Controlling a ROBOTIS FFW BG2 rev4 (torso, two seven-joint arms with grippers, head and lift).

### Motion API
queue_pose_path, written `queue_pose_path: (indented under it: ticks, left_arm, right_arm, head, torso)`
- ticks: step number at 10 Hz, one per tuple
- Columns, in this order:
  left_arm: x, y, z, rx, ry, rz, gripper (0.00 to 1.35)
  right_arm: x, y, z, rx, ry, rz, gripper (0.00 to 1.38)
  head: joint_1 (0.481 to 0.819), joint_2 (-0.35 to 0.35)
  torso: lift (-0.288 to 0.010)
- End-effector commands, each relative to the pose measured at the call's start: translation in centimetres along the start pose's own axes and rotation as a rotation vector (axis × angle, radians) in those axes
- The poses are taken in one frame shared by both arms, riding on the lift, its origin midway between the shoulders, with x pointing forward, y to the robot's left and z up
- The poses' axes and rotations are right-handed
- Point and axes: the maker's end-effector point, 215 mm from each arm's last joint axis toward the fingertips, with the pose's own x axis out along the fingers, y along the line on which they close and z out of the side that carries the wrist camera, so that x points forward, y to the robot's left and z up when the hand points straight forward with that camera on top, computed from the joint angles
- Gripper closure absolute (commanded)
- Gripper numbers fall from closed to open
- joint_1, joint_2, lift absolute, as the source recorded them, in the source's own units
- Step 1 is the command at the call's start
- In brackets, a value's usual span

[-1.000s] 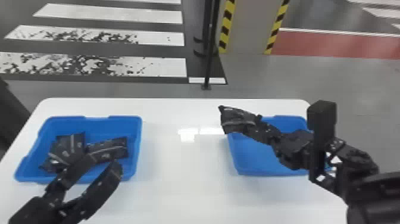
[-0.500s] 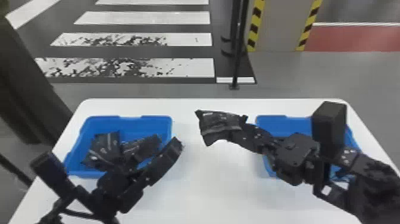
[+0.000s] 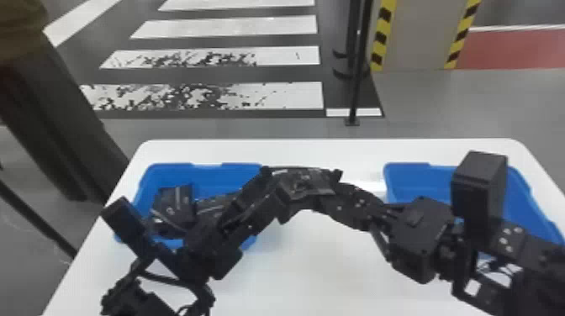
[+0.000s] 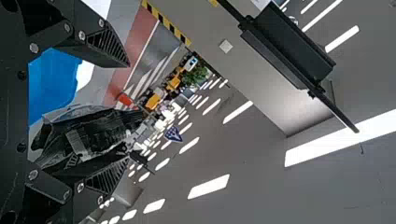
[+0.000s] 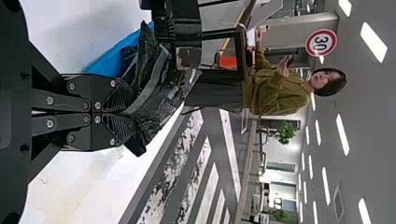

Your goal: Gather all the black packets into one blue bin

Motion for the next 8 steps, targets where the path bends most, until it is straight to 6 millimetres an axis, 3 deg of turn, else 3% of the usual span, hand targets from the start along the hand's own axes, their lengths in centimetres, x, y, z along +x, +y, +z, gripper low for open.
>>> queue_pose_path:
  ticks: [1,4,5,6,8]
  left_arm:
    - [0.3,-0.2,-1.1,-0.038,0.007,-0.010,0.77]
    - [0.6,-0.3,-2.2,0.023,0.035,-0.024,0.82]
    - [0.5,0.2,-1.8,0.067,0.030,-0.005,1.33]
    - [0.5,0.2,-1.3,0.070,0.009,-0.006,1.23]
    - [0.3,0.6,0.1,0.098,-0.032,0.008,1.21]
  right_arm:
    - [0.0,0.0,0.1,-0.003,-0.002,-0.001,1.28]
    - [0.0,0.1,0.4,-0.008,-0.004,0.000,1.28]
    - [0.0,0.2,0.4,-0.007,-0.005,0.002,1.28]
    - [0.1,0.3,0.5,-0.007,-0.008,0.004,1.28]
    - [0.1,0.8,0.7,0.010,-0.021,0.019,1.20]
  head:
    - [0.695,0.083]
    - [0.695,0.061]
    - [0.695,0.060]
    - [0.695,0.063]
    - [0.695,0.072]
  torso:
    - [-0.110]
    - [-0.110]
    - [-0.110]
    - [-0.110]
    - [-0.110]
